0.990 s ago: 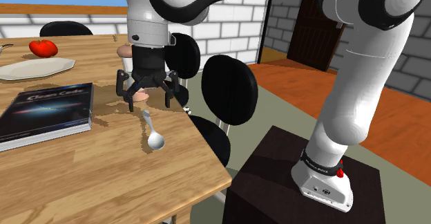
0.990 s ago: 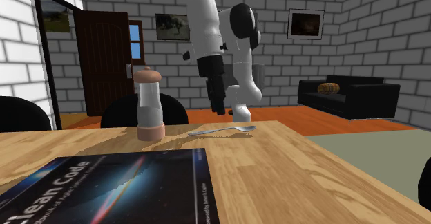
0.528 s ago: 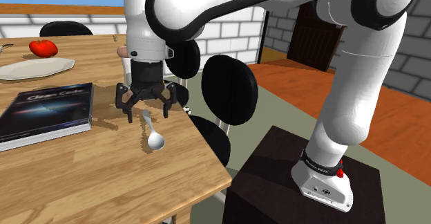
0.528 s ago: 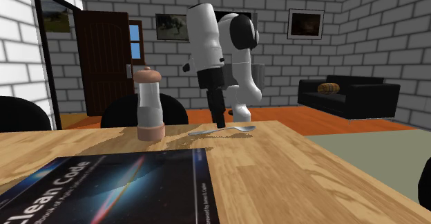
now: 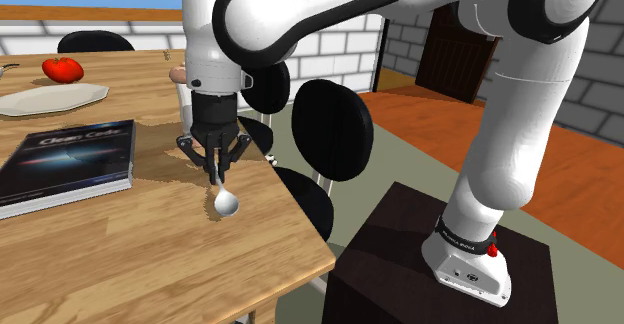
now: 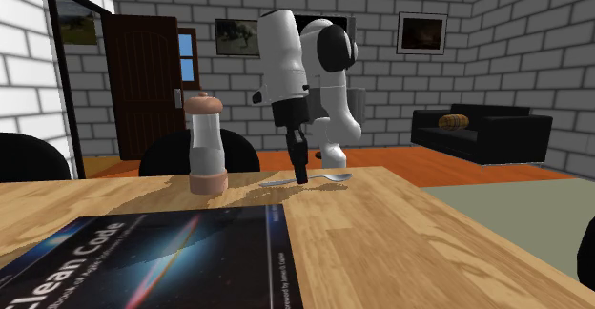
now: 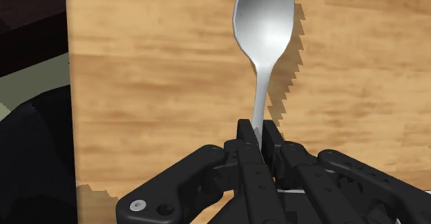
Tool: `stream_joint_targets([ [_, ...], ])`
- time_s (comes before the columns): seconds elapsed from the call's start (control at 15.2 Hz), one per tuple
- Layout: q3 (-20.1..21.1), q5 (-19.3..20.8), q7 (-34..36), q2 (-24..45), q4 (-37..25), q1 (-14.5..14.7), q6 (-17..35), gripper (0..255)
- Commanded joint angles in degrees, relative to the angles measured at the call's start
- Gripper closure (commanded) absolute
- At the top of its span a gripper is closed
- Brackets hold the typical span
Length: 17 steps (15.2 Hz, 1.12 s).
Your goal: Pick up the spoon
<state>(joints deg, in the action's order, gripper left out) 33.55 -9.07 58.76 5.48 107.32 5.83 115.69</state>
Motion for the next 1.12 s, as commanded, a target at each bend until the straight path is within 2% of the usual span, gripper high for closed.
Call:
stream_joint_targets([
  [0.0, 0.03, -0.03, -0.02, 0.06, 0.14, 0.02, 0.05, 255],
  [0.2, 0.07, 0.14, 0.22, 0.30, -0.24, 0.13, -0.10, 255],
  [1.06, 0.03, -0.05, 1.42, -0.97, -8.89, -0.09, -9.77, 255],
])
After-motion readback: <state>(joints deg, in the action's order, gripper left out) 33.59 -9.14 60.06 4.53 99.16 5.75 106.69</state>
